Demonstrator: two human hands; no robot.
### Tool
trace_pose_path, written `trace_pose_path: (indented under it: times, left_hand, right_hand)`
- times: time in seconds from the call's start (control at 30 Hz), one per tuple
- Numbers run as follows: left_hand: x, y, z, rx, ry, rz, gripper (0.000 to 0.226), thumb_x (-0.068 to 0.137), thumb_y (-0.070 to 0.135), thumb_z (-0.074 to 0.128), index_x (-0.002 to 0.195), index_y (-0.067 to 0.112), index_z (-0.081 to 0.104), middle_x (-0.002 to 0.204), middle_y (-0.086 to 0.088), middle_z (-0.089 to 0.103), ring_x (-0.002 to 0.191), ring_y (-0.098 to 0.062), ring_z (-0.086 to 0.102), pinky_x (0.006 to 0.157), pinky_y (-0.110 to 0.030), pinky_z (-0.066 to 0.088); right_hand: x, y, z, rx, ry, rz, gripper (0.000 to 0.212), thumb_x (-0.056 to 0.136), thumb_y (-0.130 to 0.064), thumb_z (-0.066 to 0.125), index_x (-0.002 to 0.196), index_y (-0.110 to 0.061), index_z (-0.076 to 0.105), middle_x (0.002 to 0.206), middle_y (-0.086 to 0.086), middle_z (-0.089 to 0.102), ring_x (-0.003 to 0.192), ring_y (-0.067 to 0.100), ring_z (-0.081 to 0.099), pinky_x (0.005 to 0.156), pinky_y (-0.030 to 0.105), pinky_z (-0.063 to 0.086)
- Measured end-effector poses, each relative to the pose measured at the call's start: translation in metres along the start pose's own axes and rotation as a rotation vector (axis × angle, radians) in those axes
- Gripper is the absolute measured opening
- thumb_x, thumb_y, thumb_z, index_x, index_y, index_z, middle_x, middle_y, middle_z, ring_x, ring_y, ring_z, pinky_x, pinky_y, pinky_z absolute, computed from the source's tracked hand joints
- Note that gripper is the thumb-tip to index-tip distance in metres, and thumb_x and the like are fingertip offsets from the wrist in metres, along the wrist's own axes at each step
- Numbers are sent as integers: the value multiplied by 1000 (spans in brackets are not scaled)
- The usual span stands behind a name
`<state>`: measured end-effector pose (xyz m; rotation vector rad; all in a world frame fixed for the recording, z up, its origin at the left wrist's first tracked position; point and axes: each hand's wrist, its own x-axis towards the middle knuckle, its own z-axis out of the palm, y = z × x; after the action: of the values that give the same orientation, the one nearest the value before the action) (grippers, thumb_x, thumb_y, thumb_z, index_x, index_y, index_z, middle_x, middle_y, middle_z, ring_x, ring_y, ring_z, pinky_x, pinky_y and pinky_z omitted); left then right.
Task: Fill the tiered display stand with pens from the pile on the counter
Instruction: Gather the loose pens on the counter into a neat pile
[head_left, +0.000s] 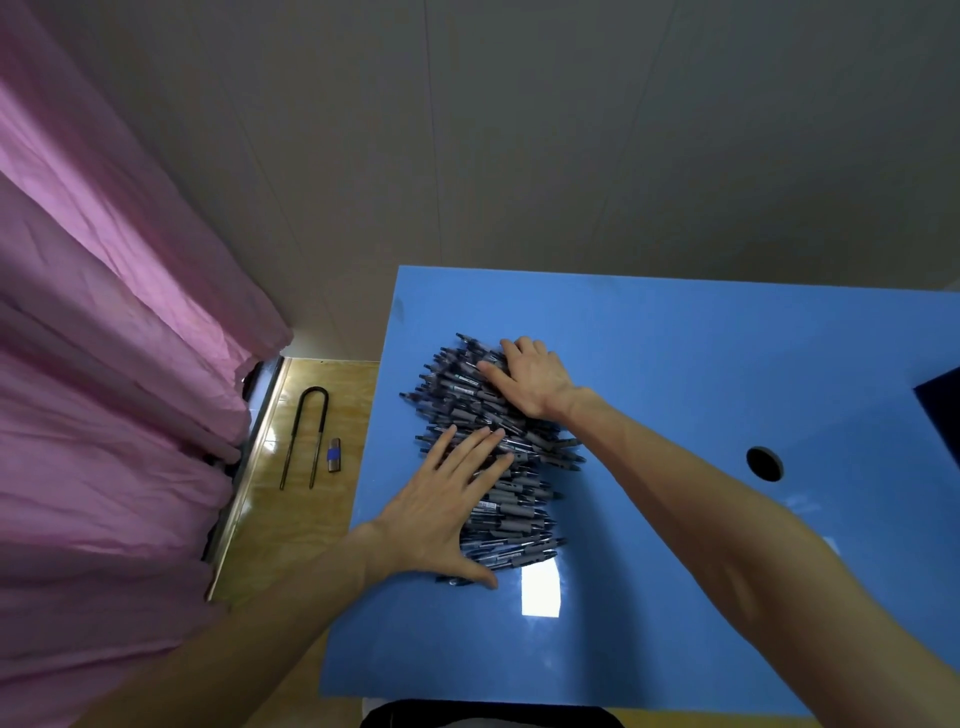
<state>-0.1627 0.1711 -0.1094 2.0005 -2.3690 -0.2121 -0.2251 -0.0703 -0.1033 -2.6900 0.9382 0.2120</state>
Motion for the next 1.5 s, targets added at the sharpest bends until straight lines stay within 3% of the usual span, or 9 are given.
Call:
trace_pose_path:
  times: [0.13,0.23,0.37,0.53,0.73,0.9,1.03,1.23,1.5]
  left_hand:
    - [-1,2,-1,-18,29,19,137,67,102,40,164,11,9,171,-13,-4,158,-27,-7,126,-58,2]
    - [4,-2,-8,-98,124,-27,116,81,92,42,163,12,19,172,-8,2,159,-23,0,126,-58,8]
    - [33,-24,-21,-359,294,-384,91,95,76,39,162,17,20,171,-2,5,157,-19,7,128,-49,9]
    - [72,-71,-25,-754,175,-809,96,94,76,35,164,19,5,172,3,-6,158,-15,-2,126,-43,10]
    - [78,-76,-10,-846,191,-830,103,88,82,32,165,21,3,172,7,-2,157,-11,0,126,-38,7]
    - [70,-56,0,-1014,392,-866,84,98,66,46,163,23,15,169,6,17,155,-13,16,126,-36,17]
    - [67,-60,-1,-972,531,-890,71,101,58,47,160,24,25,166,7,27,151,-12,26,124,-39,25]
    - [88,-88,-3,-912,281,-873,78,103,64,35,164,24,10,171,6,11,157,-12,9,128,-40,13]
    - [92,-86,1,-910,281,-824,78,101,65,38,164,26,13,171,10,9,157,-10,8,128,-41,12]
  right_hand:
    - [-3,5,1,11,3,6,71,101,-65,21,137,-12,51,137,13,49,124,31,45,106,47,36]
    - [-4,8,1,28,5,9,70,101,-65,21,135,-13,52,138,12,49,124,30,44,106,47,36]
    - [0,11,-2,75,3,-4,62,103,-62,27,129,-14,56,133,10,52,121,30,47,104,47,39]
    - [5,18,-8,250,-25,10,50,108,-46,30,134,-17,60,136,8,54,126,30,46,108,46,38]
    - [18,18,-8,270,-80,-31,45,109,-39,30,132,-17,61,135,10,52,125,31,44,107,44,37]
    - [22,1,-3,201,-61,-133,45,109,-41,30,133,-18,60,135,7,52,121,30,45,105,47,39]
    - [22,-4,2,126,-39,-210,47,109,-42,30,140,-19,55,136,6,52,121,29,46,104,48,40]
    - [15,-3,4,124,-55,-222,50,109,-39,30,152,-16,42,150,7,45,135,29,39,111,48,34]
    - [7,27,-8,615,-74,13,50,107,-24,39,156,-12,36,159,3,40,147,19,34,122,32,23]
